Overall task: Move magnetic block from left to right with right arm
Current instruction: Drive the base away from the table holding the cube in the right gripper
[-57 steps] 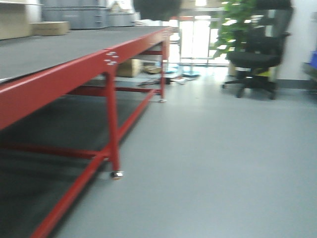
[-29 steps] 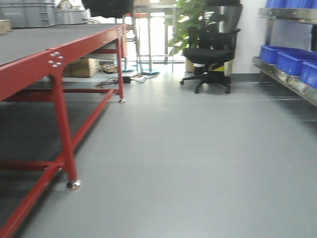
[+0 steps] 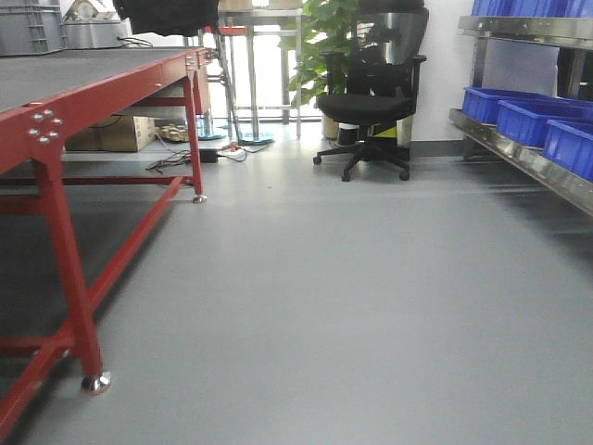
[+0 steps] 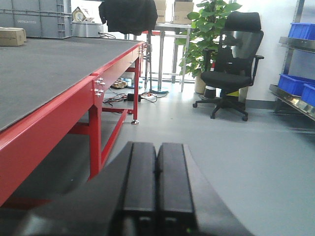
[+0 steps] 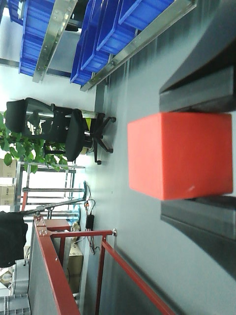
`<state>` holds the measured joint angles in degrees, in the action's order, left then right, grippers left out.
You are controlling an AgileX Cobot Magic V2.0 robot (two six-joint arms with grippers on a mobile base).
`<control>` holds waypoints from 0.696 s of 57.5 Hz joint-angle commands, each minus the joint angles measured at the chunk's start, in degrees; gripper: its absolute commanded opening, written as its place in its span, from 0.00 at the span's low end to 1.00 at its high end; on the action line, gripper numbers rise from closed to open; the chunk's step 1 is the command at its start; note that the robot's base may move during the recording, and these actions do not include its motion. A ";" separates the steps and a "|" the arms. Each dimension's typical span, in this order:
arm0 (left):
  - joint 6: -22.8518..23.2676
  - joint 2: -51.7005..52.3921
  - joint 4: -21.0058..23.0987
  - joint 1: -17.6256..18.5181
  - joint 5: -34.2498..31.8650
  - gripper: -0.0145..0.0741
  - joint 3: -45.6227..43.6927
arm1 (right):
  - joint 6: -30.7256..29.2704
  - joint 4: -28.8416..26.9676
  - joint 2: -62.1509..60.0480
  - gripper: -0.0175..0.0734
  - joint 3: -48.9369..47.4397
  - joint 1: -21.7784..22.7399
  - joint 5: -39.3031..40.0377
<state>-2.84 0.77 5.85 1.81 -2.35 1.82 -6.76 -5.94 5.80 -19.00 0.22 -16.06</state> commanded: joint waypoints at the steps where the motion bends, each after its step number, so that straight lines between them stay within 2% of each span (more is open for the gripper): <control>1: -0.14 0.56 0.40 0.16 -5.23 0.02 0.44 | -0.42 -0.27 0.66 0.55 -1.65 0.49 5.01; 40: -0.14 0.56 0.40 0.16 -5.23 0.02 0.44 | -0.42 -0.27 0.66 0.55 -1.65 0.49 5.01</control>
<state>-2.84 0.77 5.85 1.81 -2.35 1.82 -6.76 -5.97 5.80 -19.00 0.22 -16.06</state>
